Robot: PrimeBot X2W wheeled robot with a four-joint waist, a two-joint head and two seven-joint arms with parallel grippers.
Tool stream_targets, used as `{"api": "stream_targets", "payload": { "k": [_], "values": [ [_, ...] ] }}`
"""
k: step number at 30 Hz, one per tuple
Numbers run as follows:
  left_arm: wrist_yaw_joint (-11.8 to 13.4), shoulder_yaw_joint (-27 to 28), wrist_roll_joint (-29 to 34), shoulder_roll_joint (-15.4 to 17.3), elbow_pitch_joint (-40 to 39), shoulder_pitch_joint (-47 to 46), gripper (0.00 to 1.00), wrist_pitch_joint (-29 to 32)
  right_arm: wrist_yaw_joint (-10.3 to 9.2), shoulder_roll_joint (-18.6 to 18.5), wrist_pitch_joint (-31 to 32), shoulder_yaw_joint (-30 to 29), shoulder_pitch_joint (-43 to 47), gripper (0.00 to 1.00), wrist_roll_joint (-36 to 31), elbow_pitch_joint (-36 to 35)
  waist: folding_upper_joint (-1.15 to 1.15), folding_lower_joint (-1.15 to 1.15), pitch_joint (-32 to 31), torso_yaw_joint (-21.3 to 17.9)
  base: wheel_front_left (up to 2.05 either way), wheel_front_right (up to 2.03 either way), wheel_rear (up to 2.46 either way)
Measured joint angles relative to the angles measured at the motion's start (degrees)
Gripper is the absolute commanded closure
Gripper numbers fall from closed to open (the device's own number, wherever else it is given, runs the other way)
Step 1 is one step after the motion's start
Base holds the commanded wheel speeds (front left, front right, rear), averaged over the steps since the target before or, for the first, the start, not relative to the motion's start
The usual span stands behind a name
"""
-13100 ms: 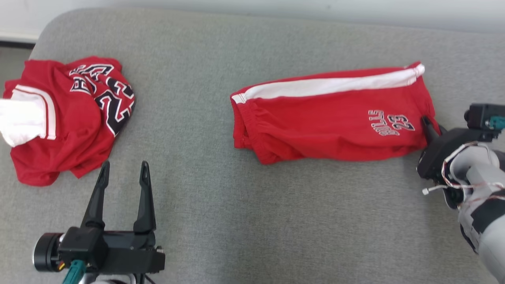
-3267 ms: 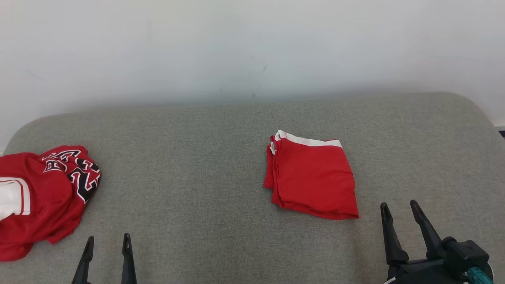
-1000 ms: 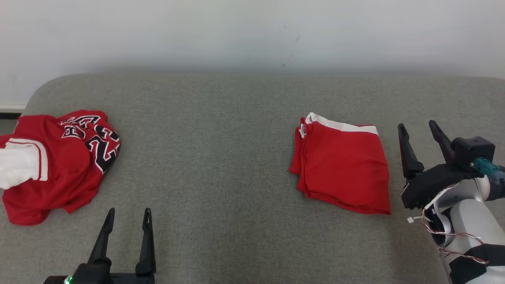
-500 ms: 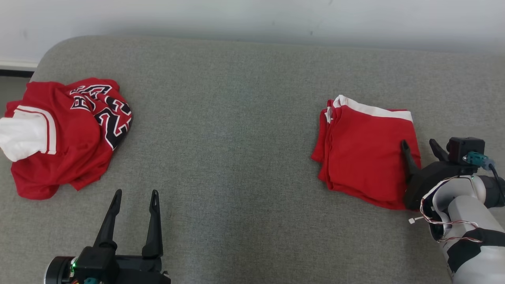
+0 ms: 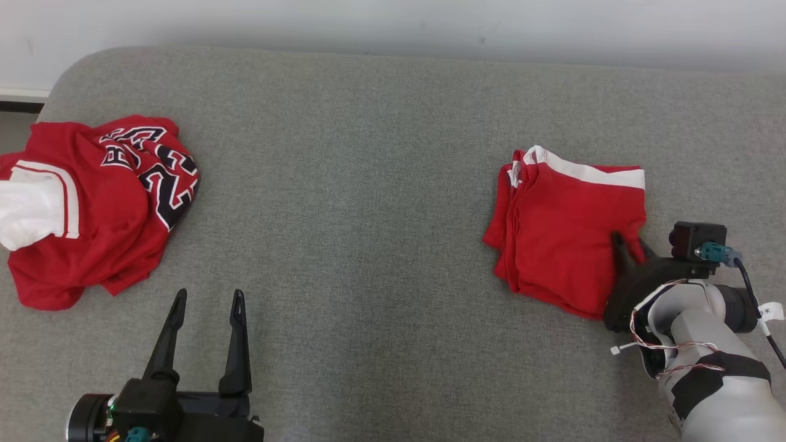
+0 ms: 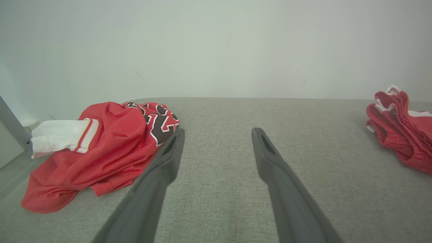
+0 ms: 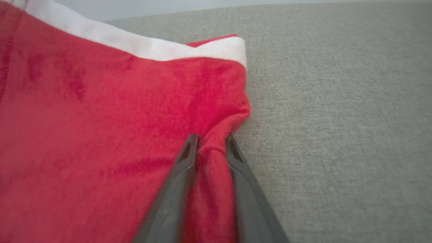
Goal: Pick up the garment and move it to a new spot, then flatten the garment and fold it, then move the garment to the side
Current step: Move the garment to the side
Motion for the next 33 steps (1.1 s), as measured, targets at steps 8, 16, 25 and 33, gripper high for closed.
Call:
{"api": "stream_targets", "payload": {
  "k": [8,16,25,33],
  "values": [
    [-0.05,0.90,-0.08,-0.01,-0.52,-0.36,0.00,0.00,0.00,-2.12,-0.14,3.44,-4.25,1.00,2.11,-0.08,0.00,0.00,1.21,-0.99,0.00,0.00,0.00],
    [-0.63,1.58,0.76,0.02,-1.94,-2.35,0.00,0.00,0.00,-8.77,2.76,10.56,-10.34,1.00,3.78,-3.31,0.00,0.01,5.00,-2.79,0.00,0.00,0.00],
    [-1.52,1.41,2.33,1.77,-5.09,-6.71,0.00,0.00,0.00,-18.55,5.77,19.48,-16.90,1.00,5.45,-8.53,0.00,0.01,11.33,-6.40,0.00,0.00,0.00],
    [-1.97,0.43,3.05,3.61,-9.40,-10.77,0.00,0.00,0.00,-28.70,6.16,22.52,-22.32,1.00,9.10,-10.85,0.01,0.01,17.64,-10.66,0.00,0.00,0.00]
  ]
}}
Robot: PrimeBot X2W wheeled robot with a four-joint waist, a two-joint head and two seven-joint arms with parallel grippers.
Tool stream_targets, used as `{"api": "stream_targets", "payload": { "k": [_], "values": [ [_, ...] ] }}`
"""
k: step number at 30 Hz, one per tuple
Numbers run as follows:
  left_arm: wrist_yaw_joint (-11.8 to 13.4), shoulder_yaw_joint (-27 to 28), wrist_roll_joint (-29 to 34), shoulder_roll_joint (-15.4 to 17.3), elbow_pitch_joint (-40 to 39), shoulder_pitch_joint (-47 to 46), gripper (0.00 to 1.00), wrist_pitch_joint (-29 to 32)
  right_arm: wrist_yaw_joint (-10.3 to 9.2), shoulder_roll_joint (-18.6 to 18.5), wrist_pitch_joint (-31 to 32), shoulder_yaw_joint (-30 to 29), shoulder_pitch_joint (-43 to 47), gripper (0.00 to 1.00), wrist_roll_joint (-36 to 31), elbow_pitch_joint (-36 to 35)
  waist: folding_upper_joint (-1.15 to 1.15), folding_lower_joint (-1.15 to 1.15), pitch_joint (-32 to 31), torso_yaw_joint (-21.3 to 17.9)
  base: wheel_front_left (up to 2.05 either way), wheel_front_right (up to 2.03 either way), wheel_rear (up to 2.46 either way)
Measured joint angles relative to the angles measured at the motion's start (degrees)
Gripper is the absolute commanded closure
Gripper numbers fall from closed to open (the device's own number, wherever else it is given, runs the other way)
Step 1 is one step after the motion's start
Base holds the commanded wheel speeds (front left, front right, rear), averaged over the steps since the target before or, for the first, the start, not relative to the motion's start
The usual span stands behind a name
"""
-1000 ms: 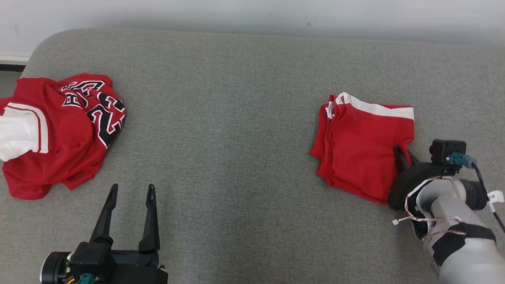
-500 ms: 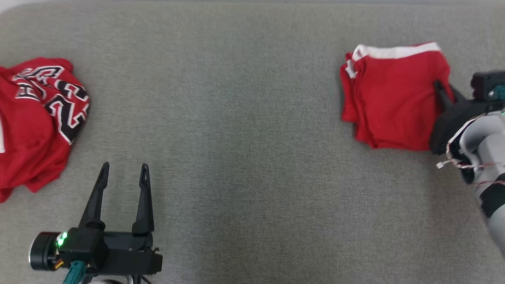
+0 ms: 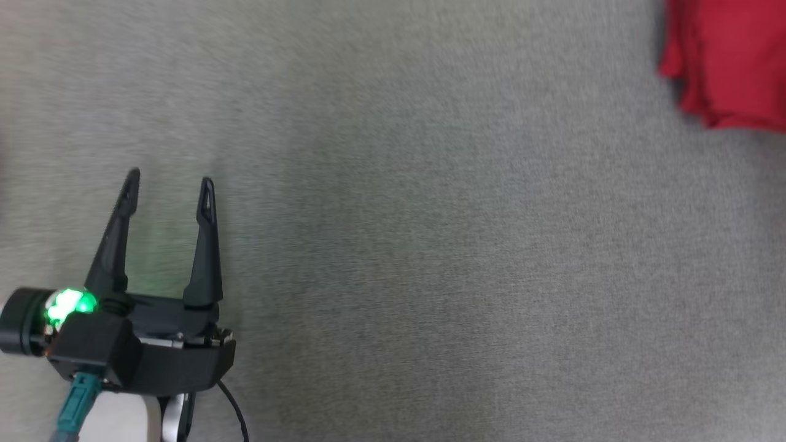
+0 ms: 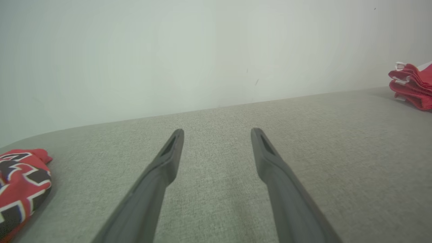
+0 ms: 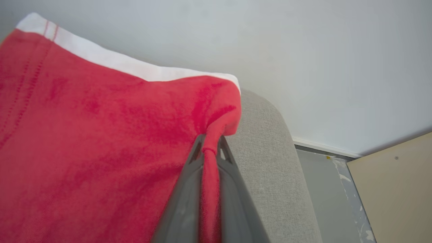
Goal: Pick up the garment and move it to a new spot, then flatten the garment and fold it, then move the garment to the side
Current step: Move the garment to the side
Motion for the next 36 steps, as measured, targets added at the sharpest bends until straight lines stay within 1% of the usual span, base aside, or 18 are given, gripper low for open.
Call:
{"api": "stream_targets", "payload": {
  "k": [3,6,11,17,23,24,25,32,34,36],
  "values": [
    [-0.05,-0.32,0.05,0.83,-1.11,-1.22,0.00,0.00,0.00,-2.79,-0.01,0.34,-1.68,1.00,1.21,-0.23,0.00,0.00,2.47,-1.33,0.00,0.00,0.00],
    [-0.03,-0.44,0.24,0.80,-2.69,-2.04,0.00,-0.01,0.00,-5.09,-0.03,1.16,-3.26,1.00,1.66,-0.70,0.00,0.00,4.94,-2.43,0.00,0.00,0.00],
    [0.04,-0.42,0.71,1.04,-5.04,-2.70,0.00,-0.09,0.00,-7.77,-0.14,2.42,-6.26,1.00,1.78,-0.60,0.00,-0.01,8.44,-3.94,0.00,0.00,0.00],
    [0.23,-0.34,0.93,1.47,-6.59,-3.64,0.00,-0.35,0.00,-8.92,-0.31,4.49,-10.16,1.00,-0.08,0.71,-0.01,-0.02,10.91,-4.98,0.00,0.00,0.00],
    [0.57,-0.30,1.10,1.43,-7.30,-3.66,0.00,-0.37,0.00,-9.40,-0.19,4.85,-12.96,1.00,-0.98,3.32,-0.01,-0.02,11.67,-5.05,0.00,0.00,0.00],
    [0.71,-0.29,1.10,1.42,-7.33,-3.66,0.00,-0.43,0.00,-9.44,-0.63,4.88,-13.27,0.63,-1.01,3.50,-0.02,-0.02,11.76,-5.05,0.00,0.00,0.00],
    [0.75,-0.27,1.10,1.41,-7.30,-3.63,0.00,-0.43,0.00,-9.44,-0.91,4.87,-13.60,0.00,-1.05,3.72,-0.01,-0.02,11.86,-5.07,0.00,0.00,0.00],
    [0.98,-0.24,1.09,1.18,-6.97,-3.68,0.00,-0.44,0.00,-9.61,-3.24,4.95,-15.40,0.00,-2.19,4.80,-0.01,-0.02,11.70,-5.08,0.00,0.00,0.00],
    [1.00,-0.21,0.96,1.04,-6.47,-3.69,0.00,-0.43,0.00,-9.33,-4.63,4.63,-15.82,0.00,-2.13,4.70,-0.01,-0.01,11.25,-5.00,0.00,0.00,0.00],
    [1.16,-0.11,0.63,0.76,-5.83,-3.63,0.00,-0.42,0.00,-8.27,-5.71,3.58,-15.88,0.00,-0.41,4.59,-0.01,-0.02,10.50,-4.90,0.00,0.00,0.00]
  ]
}}
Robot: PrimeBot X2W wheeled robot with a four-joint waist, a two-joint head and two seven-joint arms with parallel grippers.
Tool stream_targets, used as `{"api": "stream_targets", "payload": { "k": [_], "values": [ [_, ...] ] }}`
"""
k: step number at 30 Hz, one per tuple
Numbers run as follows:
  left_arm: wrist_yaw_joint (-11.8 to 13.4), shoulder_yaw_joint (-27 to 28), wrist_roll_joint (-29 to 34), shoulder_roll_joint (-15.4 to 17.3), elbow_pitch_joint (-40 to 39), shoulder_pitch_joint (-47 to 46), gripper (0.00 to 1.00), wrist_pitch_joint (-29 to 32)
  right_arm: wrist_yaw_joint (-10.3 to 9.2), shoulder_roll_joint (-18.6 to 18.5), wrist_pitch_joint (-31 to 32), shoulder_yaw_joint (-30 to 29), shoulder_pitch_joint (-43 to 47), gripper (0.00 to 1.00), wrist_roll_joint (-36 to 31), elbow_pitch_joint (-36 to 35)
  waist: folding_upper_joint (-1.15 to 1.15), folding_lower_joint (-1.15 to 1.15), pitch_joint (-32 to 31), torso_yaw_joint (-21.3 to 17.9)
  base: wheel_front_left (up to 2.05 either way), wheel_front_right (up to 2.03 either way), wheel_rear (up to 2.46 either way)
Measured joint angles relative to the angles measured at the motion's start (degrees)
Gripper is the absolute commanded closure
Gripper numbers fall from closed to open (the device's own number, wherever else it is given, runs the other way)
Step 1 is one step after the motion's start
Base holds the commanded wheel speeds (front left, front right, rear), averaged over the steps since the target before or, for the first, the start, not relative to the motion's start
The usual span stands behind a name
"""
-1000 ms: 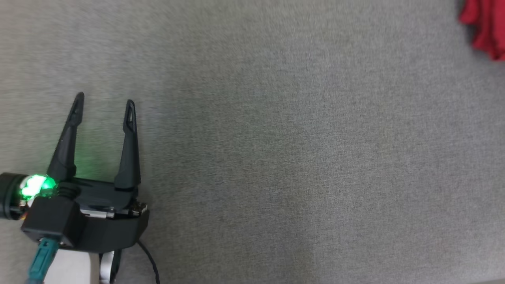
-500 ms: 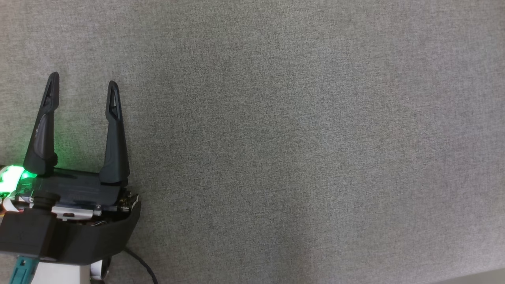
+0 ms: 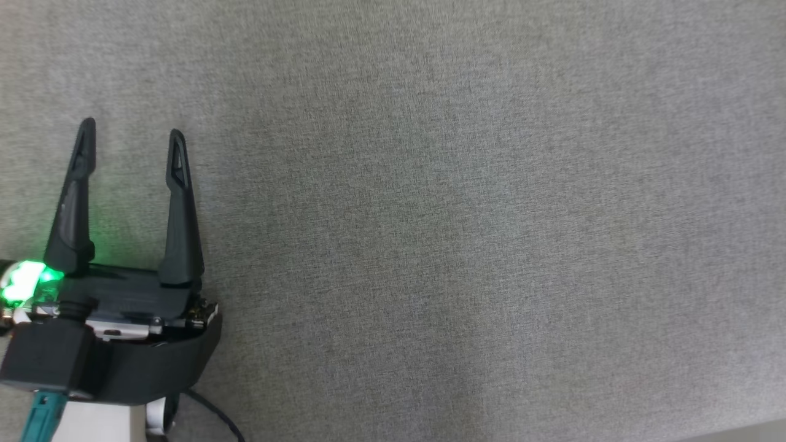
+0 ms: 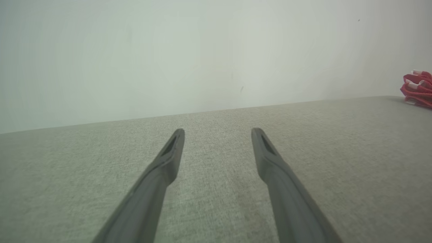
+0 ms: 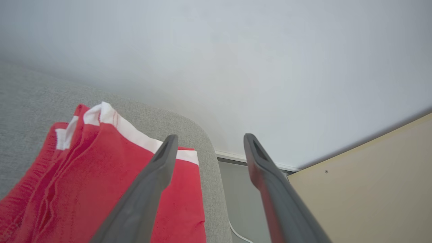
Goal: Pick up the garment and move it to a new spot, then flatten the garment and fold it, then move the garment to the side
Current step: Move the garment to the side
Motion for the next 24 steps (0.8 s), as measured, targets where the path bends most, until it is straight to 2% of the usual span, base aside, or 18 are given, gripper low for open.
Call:
{"api": "stream_targets", "payload": {
  "k": [10,17,24],
  "values": [
    [1.15,2.03,-1.12,-1.32,2.09,5.12,0.00,0.37,0.00,6.77,-7.28,-2.70,5.31,0.00,3.27,-3.32,0.01,0.01,-7.27,0.98,0.00,0.00,0.00],
    [1.30,3.52,-1.98,-2.35,3.88,10.16,0.00,0.41,0.00,12.12,-8.27,-8.12,15.23,0.00,3.93,-6.82,0.00,0.00,-14.32,1.83,0.00,0.00,0.00],
    [1.24,4.74,-2.68,-3.23,5.72,13.74,0.00,0.41,0.00,16.90,-8.35,-15.80,27.52,0.00,0.66,-13.62,0.00,0.00,-21.34,2.67,0.00,0.00,0.00]
  ]
}}
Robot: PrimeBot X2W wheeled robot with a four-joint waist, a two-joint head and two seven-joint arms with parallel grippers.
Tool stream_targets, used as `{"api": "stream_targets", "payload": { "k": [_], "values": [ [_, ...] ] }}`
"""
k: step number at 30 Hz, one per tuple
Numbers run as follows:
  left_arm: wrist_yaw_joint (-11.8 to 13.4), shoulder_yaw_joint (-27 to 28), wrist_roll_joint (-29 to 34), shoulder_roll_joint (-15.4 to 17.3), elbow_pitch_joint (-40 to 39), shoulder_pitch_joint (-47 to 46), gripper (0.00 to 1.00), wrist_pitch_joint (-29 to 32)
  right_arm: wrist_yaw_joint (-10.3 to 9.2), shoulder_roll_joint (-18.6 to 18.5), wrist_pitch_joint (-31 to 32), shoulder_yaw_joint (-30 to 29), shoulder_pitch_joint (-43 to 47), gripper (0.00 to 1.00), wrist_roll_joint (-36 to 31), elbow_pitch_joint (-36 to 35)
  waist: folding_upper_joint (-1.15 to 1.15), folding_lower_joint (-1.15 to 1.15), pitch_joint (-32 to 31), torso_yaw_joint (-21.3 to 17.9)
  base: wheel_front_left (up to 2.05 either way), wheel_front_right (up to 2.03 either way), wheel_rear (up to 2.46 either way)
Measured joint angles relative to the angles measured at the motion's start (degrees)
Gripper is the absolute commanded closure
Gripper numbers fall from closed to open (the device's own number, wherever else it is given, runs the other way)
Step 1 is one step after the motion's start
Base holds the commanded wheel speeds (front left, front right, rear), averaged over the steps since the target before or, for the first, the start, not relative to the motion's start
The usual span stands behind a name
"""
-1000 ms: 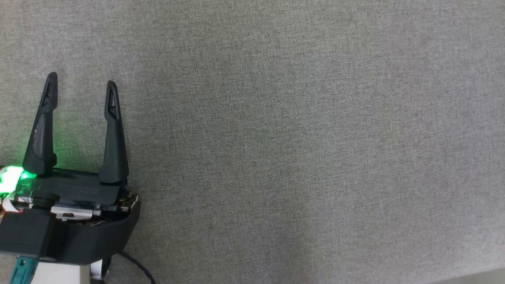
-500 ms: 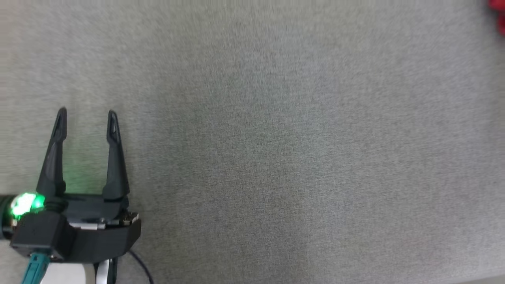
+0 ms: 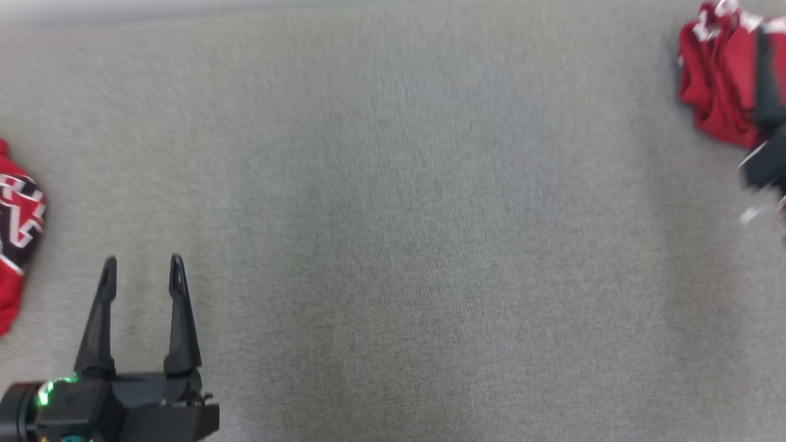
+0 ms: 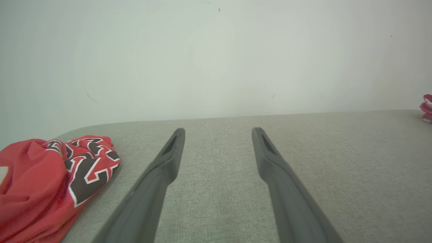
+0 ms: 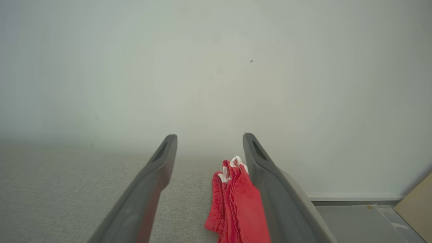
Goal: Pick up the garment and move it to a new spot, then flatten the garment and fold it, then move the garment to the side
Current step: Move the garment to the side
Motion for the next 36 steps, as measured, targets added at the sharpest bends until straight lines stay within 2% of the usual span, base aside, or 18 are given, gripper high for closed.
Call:
{"api": "stream_targets", "payload": {
  "k": [11,24,29,36],
  "values": [
    [-0.52,1.43,-0.82,-0.63,1.75,4.12,0.00,0.00,0.00,9.26,-0.08,-7.82,19.91,0.00,-4.72,-11.48,0.00,-0.01,-8.73,1.50,0.00,0.00,0.00],
    [-0.70,1.46,-1.35,-1.02,3.71,6.75,0.00,0.00,0.00,20.07,-0.09,-14.61,41.38,0.00,-7.15,-23.96,-0.01,0.00,-13.59,4.03,0.00,0.00,0.00],
    [-0.67,1.67,-1.26,-1.08,4.52,7.81,0.00,0.00,0.00,23.39,0.14,-15.26,47.18,0.00,-10.27,-27.71,-0.01,0.00,-15.05,4.42,0.00,0.00,0.00],
    [-0.76,1.32,0.37,-1.09,6.20,8.93,0.00,0.00,0.00,25.54,2.36,-13.40,50.85,0.00,-13.84,-33.08,-0.01,0.00,-17.04,4.72,0.00,0.00,0.00]
  ]
}}
